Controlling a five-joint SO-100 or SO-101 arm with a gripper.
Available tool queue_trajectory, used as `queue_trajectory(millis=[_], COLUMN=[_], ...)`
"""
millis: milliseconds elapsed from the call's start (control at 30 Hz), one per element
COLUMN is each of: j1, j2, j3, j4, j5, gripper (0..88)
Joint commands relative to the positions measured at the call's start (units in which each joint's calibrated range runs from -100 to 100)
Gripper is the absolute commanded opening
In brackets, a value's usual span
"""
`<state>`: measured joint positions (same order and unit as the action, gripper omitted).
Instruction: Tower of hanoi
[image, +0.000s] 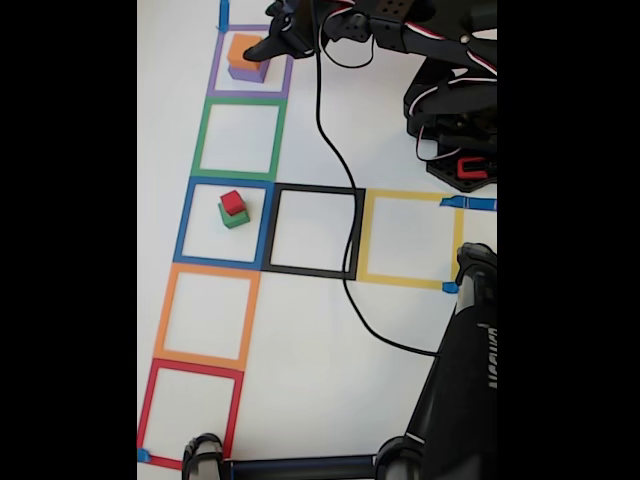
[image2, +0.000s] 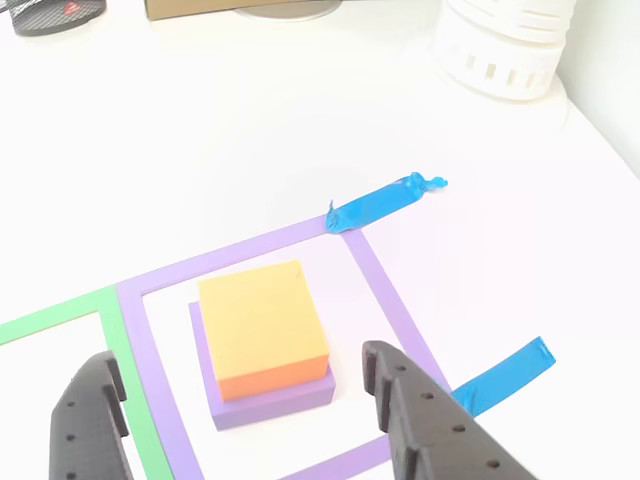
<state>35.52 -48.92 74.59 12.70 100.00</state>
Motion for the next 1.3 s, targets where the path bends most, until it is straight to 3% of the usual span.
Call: queue_trajectory(millis=[0,667,1267], j1=[1.2,2.64,2.93], j2=[4.07,32.09,43.8], j3=[0.5,2.5,-1.86], j4=[-8.81,-41.77,-50.11], j5=[0.0,0.0,0.0], gripper=[28.0,26.2,36.8])
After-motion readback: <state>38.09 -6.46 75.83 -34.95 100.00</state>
